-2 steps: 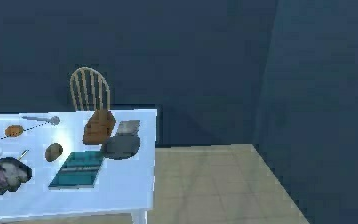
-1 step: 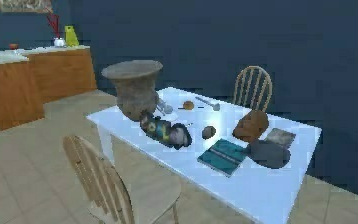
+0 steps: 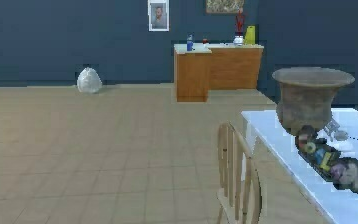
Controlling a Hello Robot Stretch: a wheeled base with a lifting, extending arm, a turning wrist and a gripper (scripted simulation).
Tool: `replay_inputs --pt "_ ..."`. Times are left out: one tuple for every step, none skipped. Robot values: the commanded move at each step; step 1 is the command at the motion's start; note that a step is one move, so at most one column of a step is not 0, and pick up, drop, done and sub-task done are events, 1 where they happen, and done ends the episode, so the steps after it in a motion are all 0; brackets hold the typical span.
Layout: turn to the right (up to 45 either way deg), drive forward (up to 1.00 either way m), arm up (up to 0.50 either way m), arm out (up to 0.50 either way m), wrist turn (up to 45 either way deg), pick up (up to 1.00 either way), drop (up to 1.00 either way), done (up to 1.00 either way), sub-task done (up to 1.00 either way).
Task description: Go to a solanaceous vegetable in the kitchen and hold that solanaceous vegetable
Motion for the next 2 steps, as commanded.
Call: replay_inputs --pt "-33.0 0.0 0.0 0.0 0.0 0.0 0.0 0.0 0.0" --pt "45.0 0.0 0.0 0.0 0.0 0.0 0.0 0.0 0.0"
